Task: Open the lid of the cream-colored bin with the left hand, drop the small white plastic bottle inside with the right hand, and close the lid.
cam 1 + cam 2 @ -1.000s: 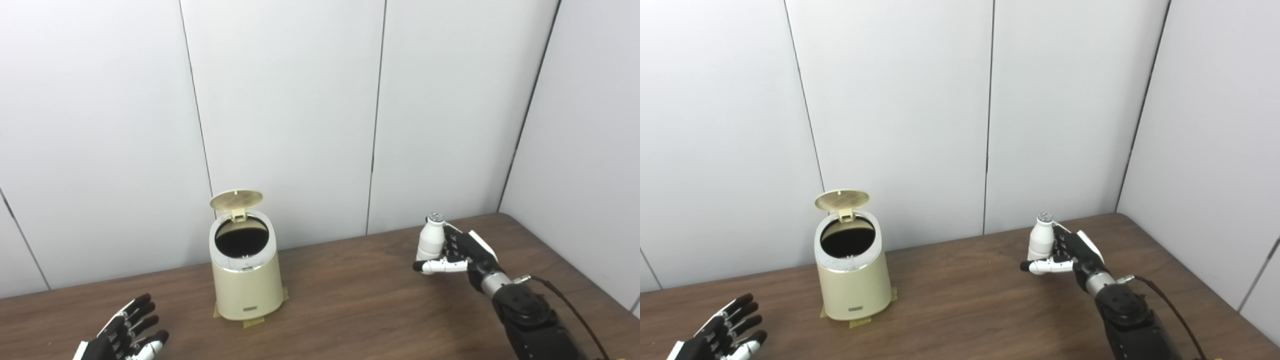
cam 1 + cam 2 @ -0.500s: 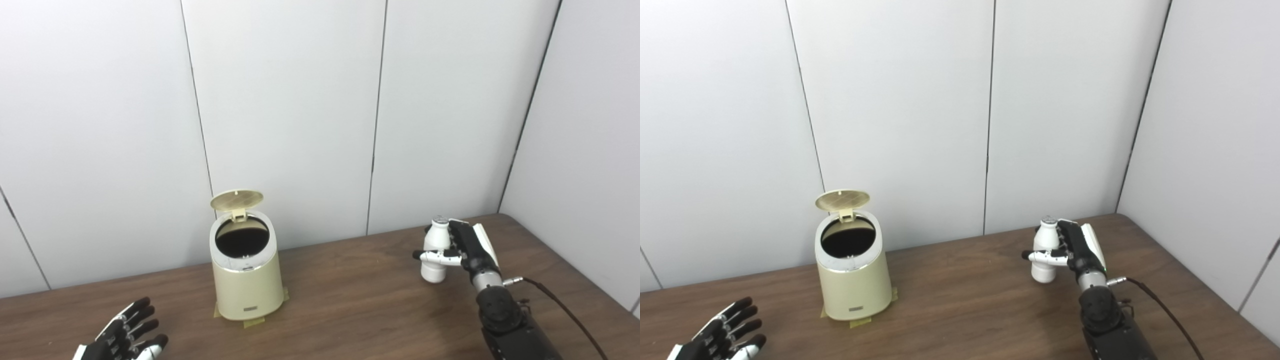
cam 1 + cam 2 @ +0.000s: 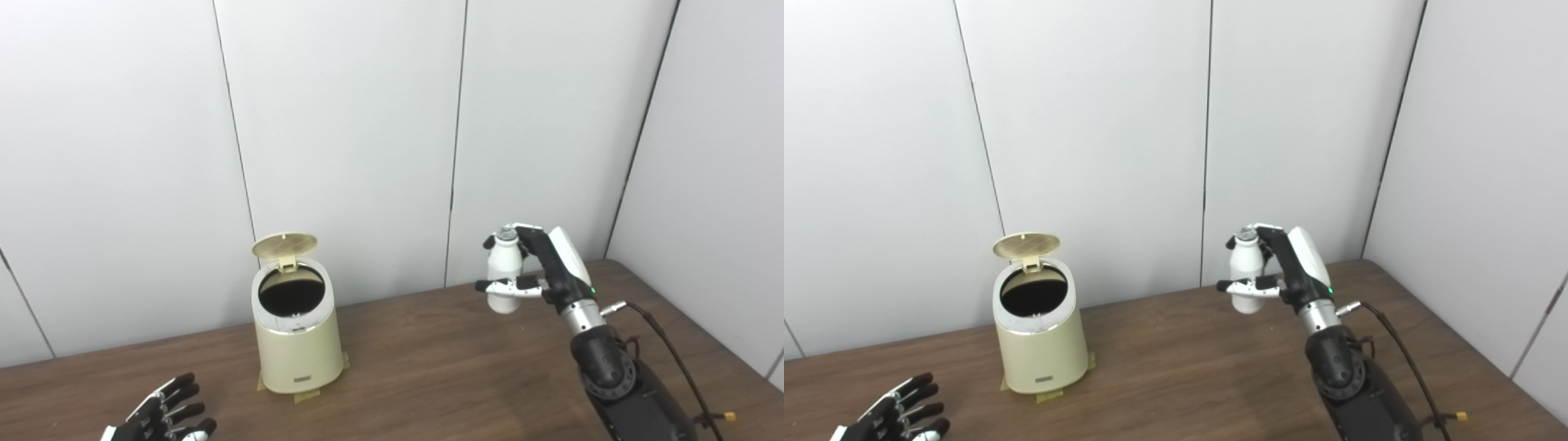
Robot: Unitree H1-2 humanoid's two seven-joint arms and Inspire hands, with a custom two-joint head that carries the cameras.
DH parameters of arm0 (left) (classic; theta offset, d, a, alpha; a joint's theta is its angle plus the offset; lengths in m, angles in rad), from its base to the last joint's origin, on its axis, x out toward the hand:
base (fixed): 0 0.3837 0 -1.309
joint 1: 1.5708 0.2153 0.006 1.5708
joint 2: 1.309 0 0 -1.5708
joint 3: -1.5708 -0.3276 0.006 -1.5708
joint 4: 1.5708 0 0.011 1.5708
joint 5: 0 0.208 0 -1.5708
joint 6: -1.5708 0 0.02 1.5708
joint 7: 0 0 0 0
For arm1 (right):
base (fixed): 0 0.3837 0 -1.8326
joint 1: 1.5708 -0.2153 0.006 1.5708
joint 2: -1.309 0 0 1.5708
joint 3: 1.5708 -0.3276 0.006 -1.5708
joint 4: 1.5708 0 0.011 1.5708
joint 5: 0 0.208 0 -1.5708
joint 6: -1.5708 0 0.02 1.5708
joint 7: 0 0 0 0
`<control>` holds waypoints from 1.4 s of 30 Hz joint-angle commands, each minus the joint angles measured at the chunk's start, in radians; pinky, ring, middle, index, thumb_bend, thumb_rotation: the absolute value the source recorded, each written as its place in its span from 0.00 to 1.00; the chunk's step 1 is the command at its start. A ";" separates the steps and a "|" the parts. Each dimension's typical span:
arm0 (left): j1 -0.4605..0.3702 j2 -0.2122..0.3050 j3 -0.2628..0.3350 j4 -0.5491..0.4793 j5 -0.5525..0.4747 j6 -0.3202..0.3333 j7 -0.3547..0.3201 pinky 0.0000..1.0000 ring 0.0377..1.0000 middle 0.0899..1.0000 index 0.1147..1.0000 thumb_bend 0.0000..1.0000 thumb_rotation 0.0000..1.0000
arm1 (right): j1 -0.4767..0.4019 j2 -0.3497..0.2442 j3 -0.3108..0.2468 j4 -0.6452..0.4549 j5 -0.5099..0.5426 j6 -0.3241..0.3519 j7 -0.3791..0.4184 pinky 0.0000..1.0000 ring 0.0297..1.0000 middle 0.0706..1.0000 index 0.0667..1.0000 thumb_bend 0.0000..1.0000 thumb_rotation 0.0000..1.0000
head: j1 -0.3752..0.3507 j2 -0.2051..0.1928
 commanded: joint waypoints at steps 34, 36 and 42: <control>-0.066 -0.116 -0.073 0.022 0.097 -0.097 0.095 0.68 0.74 0.78 0.77 0.70 0.13 | -0.366 0.403 0.135 0.176 0.065 0.000 0.156 0.33 0.39 0.46 0.50 0.50 0.00 | 0.309 -0.007; -0.065 -0.117 -0.075 0.018 0.098 -0.095 0.097 0.68 0.74 0.78 0.77 0.70 0.13 | -0.377 0.401 0.145 0.200 0.043 -0.009 0.142 0.32 0.39 0.46 0.50 0.50 0.00 | 0.314 -0.006; -0.062 -0.120 -0.080 0.007 0.104 -0.094 0.105 0.68 0.74 0.78 0.77 0.68 0.11 | -0.418 0.401 0.168 0.274 0.001 -0.046 0.100 0.30 0.38 0.45 0.51 0.49 0.00 | 0.323 0.001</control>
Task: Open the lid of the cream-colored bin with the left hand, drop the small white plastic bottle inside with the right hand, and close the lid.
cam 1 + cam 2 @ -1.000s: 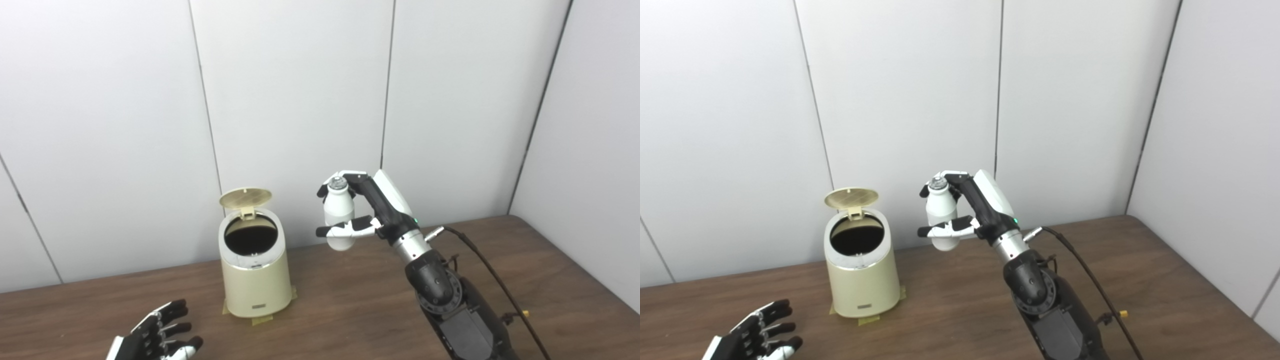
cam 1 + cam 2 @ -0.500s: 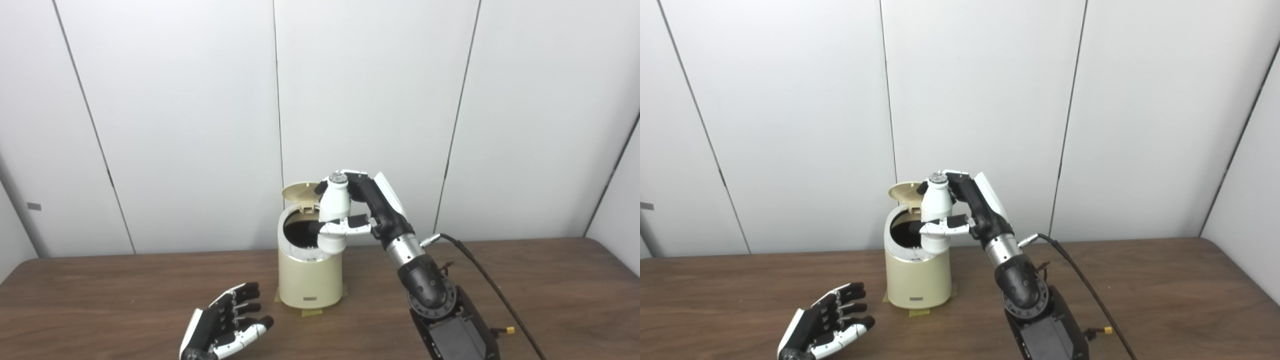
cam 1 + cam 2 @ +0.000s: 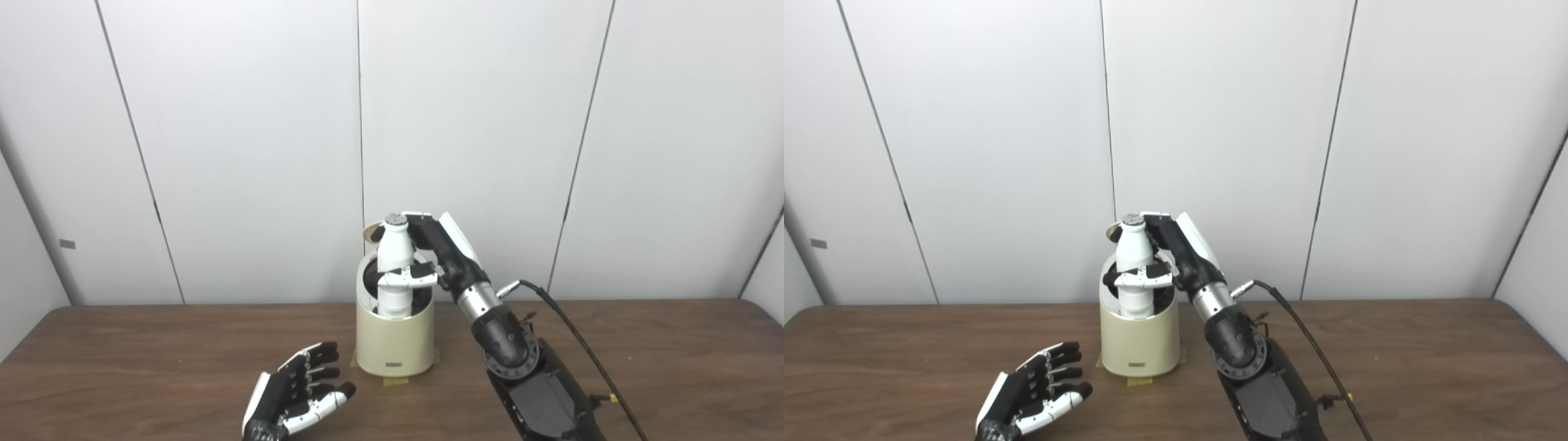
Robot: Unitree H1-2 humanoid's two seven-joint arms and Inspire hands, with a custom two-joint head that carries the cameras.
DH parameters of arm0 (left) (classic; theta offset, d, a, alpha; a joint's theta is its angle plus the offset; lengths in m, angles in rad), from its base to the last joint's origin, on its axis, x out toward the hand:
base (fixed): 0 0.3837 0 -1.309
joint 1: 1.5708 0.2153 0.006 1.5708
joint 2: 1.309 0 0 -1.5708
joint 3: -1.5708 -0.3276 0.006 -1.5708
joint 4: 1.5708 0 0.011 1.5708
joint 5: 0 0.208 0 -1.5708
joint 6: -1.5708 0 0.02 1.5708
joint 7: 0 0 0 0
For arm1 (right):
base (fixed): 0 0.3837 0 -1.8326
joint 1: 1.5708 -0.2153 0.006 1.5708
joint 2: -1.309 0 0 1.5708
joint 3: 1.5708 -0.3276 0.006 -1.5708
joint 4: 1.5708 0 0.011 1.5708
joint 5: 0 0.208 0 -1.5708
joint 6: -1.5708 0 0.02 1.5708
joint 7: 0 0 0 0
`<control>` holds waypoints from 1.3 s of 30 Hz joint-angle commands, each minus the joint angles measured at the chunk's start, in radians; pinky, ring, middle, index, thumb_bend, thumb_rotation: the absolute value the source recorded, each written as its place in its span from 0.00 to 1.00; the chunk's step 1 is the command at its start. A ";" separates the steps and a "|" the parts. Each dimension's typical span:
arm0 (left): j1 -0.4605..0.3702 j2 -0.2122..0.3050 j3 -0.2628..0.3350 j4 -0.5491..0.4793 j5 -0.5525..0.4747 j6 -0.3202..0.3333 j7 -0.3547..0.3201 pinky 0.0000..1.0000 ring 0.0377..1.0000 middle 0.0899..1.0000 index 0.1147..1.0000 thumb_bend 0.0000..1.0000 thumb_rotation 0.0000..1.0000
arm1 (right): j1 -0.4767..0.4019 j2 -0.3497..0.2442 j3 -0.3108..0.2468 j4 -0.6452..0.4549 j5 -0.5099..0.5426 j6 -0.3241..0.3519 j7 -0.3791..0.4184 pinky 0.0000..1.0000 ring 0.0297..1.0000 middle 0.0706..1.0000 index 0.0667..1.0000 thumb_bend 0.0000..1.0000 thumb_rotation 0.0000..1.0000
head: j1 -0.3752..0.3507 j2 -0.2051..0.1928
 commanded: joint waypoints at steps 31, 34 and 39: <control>-0.023 -0.010 -0.022 -0.081 0.030 0.015 0.027 0.70 0.72 0.76 0.76 0.69 0.12 | -0.176 -0.133 0.253 0.216 -0.079 -0.274 -0.308 0.36 0.37 0.45 0.51 0.49 0.00 | 0.022 0.032; -0.022 -0.009 -0.024 -0.084 0.036 0.018 0.028 0.69 0.71 0.76 0.76 0.69 0.12 | -0.180 -0.157 0.317 0.220 -0.095 -0.274 -0.359 0.37 0.37 0.45 0.51 0.50 0.00 | 0.023 0.034; -0.021 -0.007 -0.027 -0.086 0.044 0.011 0.026 0.69 0.71 0.76 0.76 0.68 0.11 | -0.188 -0.192 0.427 0.232 -0.123 -0.274 -0.445 0.37 0.38 0.45 0.49 0.50 0.00 | 0.025 0.039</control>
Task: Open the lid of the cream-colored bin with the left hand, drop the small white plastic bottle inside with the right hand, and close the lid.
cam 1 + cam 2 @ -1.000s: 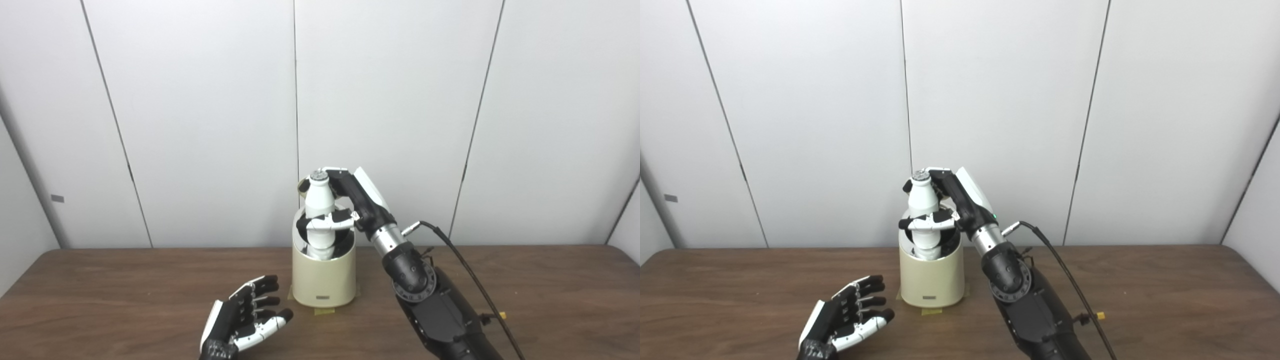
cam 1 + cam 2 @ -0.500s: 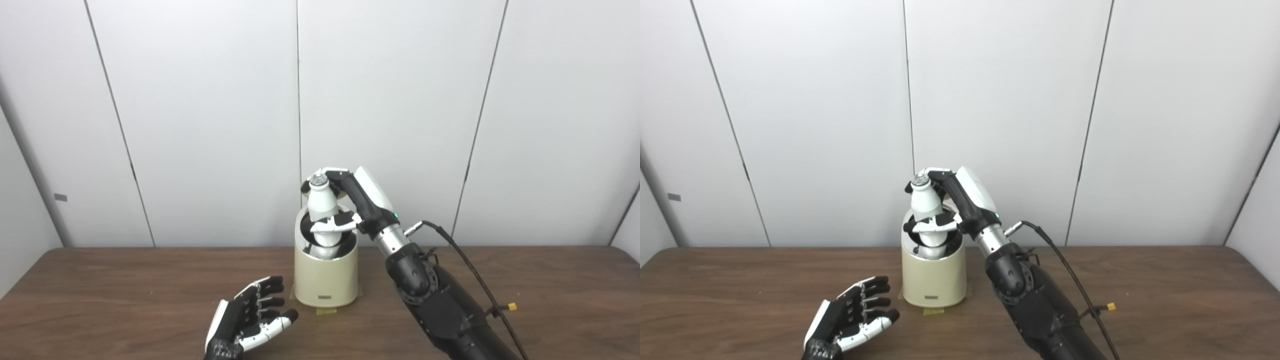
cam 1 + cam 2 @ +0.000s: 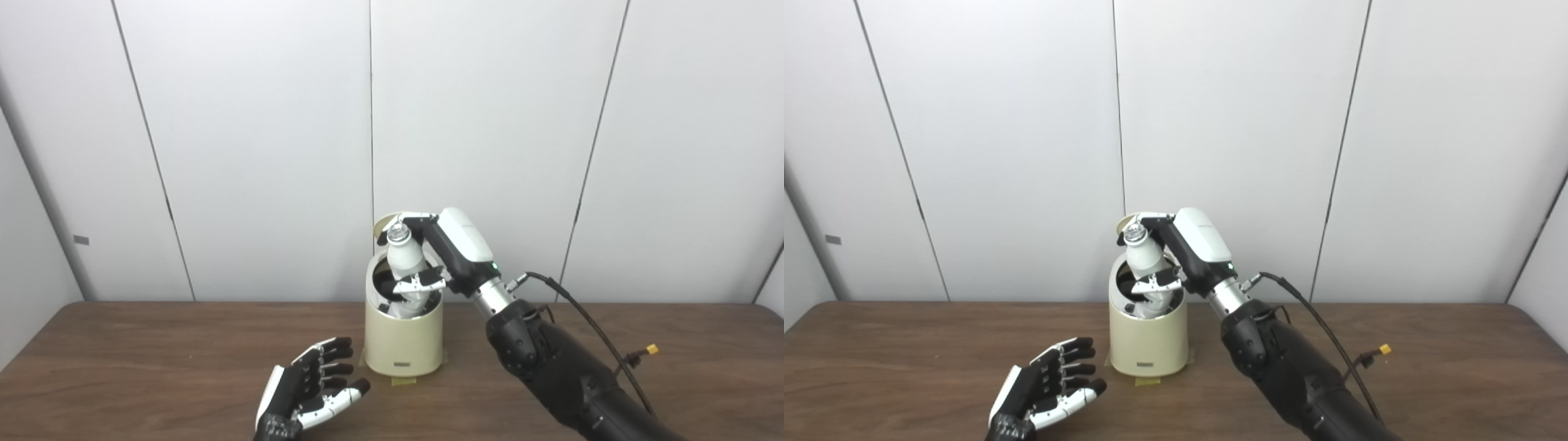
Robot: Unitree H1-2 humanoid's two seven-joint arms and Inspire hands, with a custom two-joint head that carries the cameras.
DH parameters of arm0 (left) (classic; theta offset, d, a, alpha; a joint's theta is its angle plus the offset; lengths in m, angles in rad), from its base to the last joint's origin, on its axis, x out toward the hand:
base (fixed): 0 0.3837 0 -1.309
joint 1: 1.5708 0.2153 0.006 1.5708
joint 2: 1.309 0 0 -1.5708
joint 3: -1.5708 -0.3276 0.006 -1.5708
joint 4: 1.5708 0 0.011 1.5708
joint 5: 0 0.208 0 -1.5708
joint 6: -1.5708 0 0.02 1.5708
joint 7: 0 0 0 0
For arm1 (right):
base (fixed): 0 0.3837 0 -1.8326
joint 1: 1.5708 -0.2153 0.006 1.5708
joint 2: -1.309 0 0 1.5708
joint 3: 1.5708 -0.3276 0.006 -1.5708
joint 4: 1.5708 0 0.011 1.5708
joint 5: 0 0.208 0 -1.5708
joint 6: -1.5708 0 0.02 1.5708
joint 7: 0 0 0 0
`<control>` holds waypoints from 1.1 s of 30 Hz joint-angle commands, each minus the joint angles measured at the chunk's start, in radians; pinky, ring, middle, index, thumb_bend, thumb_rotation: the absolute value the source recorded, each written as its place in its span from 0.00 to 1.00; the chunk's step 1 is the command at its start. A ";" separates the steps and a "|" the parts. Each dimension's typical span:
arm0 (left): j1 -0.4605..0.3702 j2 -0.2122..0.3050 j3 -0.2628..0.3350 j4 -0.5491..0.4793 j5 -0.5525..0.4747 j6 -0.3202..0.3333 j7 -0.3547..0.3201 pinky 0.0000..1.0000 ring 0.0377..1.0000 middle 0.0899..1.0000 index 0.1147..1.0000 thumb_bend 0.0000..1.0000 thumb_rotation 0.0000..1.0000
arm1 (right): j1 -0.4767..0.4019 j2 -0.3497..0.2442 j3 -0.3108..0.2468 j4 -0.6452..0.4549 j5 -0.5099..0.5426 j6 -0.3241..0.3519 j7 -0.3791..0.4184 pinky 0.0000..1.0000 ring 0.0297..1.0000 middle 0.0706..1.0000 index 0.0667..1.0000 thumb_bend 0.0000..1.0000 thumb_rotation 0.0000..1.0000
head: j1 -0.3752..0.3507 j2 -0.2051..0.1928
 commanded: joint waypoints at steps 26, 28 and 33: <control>-0.029 -0.001 -0.003 -0.041 0.030 0.002 0.004 0.68 0.70 0.75 0.75 0.70 0.13 | -0.045 -0.047 -0.039 0.002 -0.061 -0.025 0.277 0.62 0.76 0.85 0.78 0.84 0.06 | -0.007 0.008; -0.031 -0.001 -0.004 -0.037 0.031 -0.001 0.003 0.68 0.70 0.75 0.75 0.71 0.13 | -0.041 -0.048 -0.051 -0.003 -0.073 -0.025 0.284 0.62 0.76 0.84 0.77 0.85 0.05 | -0.007 0.008; -0.036 -0.001 -0.006 -0.026 0.034 -0.011 0.004 0.68 0.70 0.74 0.75 0.71 0.13 | -0.019 -0.060 -0.076 -0.045 -0.081 -0.025 0.293 0.59 0.75 0.83 0.76 0.85 0.04 | -0.007 0.005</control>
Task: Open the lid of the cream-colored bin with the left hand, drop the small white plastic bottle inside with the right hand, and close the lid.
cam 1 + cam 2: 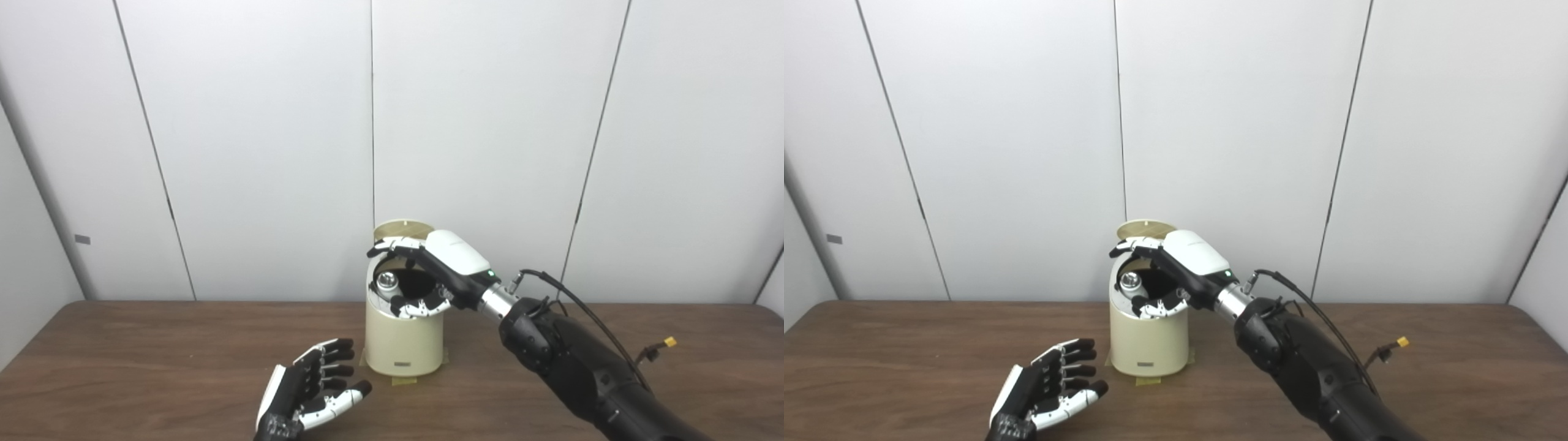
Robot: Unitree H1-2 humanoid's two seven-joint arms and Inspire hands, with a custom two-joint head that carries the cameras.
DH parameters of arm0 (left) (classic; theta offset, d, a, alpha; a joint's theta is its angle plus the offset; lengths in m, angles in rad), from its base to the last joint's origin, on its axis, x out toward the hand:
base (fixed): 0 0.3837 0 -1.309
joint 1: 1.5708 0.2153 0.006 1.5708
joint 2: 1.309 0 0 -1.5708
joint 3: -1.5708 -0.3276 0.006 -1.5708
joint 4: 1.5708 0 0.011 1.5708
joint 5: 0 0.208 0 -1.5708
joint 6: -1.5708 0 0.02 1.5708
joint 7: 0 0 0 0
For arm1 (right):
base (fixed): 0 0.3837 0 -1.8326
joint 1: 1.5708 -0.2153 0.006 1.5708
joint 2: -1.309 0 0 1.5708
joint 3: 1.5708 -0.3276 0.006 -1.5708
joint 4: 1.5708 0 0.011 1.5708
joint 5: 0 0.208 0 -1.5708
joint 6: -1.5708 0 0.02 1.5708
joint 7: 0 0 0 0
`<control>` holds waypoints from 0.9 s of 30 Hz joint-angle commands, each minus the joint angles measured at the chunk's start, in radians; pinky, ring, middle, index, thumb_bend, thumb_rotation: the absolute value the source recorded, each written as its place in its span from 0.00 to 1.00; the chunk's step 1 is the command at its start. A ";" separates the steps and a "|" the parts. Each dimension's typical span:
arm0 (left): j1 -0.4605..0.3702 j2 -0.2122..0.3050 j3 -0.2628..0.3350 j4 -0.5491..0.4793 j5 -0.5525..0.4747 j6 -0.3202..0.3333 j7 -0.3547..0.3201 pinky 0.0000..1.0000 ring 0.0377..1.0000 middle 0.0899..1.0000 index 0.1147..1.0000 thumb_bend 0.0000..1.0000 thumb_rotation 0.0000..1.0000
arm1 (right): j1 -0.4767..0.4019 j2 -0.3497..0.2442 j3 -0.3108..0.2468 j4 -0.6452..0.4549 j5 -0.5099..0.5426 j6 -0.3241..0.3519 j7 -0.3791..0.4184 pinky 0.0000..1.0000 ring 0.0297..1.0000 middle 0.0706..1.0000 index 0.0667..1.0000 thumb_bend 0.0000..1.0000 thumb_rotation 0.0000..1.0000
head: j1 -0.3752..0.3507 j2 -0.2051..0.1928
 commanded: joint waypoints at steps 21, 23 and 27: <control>-0.044 0.009 0.005 -0.002 -0.020 -0.035 -0.013 0.67 0.71 0.75 0.76 0.70 0.12 | 0.355 -0.071 -0.286 -0.323 0.321 -0.016 -0.223 0.45 0.56 0.70 0.72 0.82 0.12 | -0.008 0.001; -0.043 0.011 0.004 -0.001 -0.020 -0.041 -0.015 0.67 0.71 0.75 0.75 0.70 0.12 | 0.402 -0.060 -0.319 -0.311 0.388 -0.016 -0.165 0.47 0.59 0.74 0.74 0.82 0.13 | -0.007 0.001; -0.039 0.015 0.006 -0.007 -0.024 -0.044 -0.017 0.70 0.71 0.76 0.75 0.70 0.12 | 0.482 -0.031 -0.385 -0.322 0.566 -0.015 -0.001 0.55 0.67 0.82 0.82 0.84 0.19 | 0.003 0.005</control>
